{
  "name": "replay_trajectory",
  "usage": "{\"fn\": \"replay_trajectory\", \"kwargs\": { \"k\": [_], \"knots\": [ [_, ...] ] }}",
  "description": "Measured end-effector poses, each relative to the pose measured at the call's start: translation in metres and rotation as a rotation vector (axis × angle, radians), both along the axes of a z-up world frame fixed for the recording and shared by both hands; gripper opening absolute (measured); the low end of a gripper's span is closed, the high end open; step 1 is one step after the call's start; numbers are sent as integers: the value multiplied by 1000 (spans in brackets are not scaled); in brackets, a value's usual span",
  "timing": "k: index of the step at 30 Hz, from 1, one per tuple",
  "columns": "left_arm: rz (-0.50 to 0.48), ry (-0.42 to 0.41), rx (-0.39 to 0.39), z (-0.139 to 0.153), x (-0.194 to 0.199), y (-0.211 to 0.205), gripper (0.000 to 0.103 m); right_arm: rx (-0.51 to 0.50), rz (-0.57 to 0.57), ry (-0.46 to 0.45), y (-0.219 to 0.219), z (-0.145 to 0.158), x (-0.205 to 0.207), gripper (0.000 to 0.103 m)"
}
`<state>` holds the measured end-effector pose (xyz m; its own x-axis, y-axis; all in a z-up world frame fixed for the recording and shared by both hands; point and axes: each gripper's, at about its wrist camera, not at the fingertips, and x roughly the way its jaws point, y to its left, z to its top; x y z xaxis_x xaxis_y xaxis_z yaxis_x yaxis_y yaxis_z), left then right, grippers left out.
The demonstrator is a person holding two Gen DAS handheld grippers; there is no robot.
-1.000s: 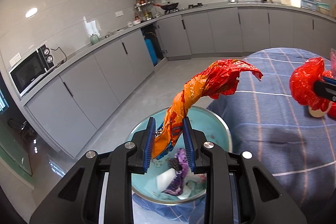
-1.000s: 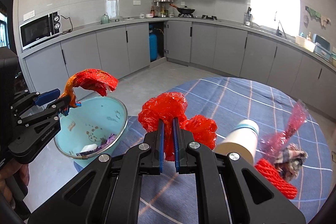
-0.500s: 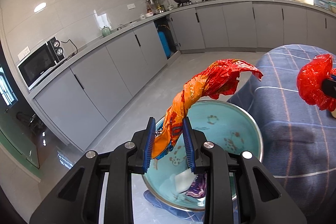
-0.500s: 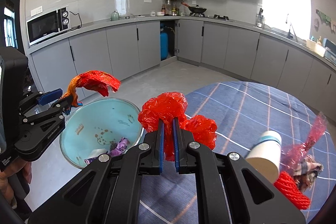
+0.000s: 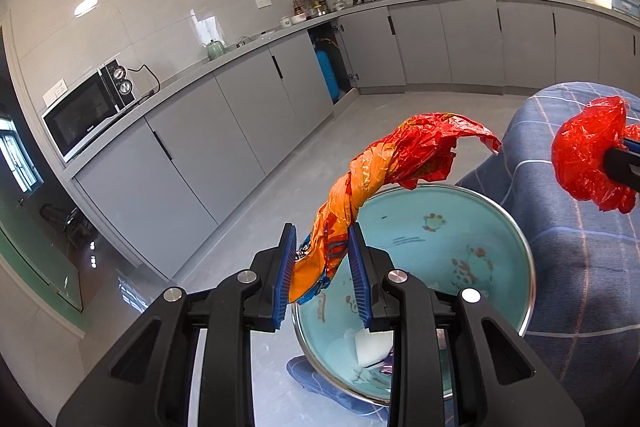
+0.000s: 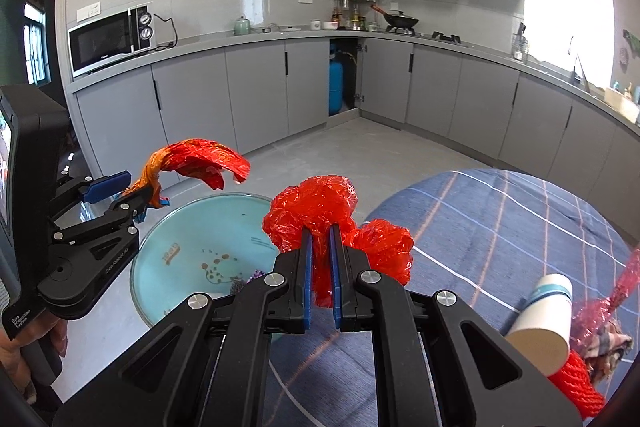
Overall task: Collect trash
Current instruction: 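Carry both bags over the blue bin and open both grippers, then return to the pile and grasp the white paper cup with the left gripper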
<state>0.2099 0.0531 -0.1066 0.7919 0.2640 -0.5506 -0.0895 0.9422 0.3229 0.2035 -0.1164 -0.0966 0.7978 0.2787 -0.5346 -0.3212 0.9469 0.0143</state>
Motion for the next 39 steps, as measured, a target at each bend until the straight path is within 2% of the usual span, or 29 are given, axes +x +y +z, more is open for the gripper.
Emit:
{"fn": "replay_trajectory", "kwargs": {
  "k": [19,23,25,26,27,29,30,33,36,39],
  "knots": [
    [30,21,-5,-4,11,9,27,-4,79,25,34,-11,19,8],
    [29,30,-9,-6,13,10,31,0,95,34,39,-15,22,9],
    [30,31,-9,-7,13,10,34,6,105,30,41,-17,24,18],
    [33,31,-8,-8,13,9,40,5,101,20,41,-17,23,23],
    [36,27,-6,-8,12,10,44,10,104,21,41,-18,24,34],
    [35,23,-6,-7,12,11,55,14,101,25,38,-18,26,37],
    [38,17,-5,-6,11,12,58,12,95,20,37,-18,25,39],
    [31,15,-9,-5,10,10,59,26,86,17,34,-16,23,48],
    [22,10,-7,-3,6,8,60,25,73,11,26,-12,17,49],
    [18,-4,-10,0,2,6,67,20,51,5,14,-9,7,53]
  ]
}}
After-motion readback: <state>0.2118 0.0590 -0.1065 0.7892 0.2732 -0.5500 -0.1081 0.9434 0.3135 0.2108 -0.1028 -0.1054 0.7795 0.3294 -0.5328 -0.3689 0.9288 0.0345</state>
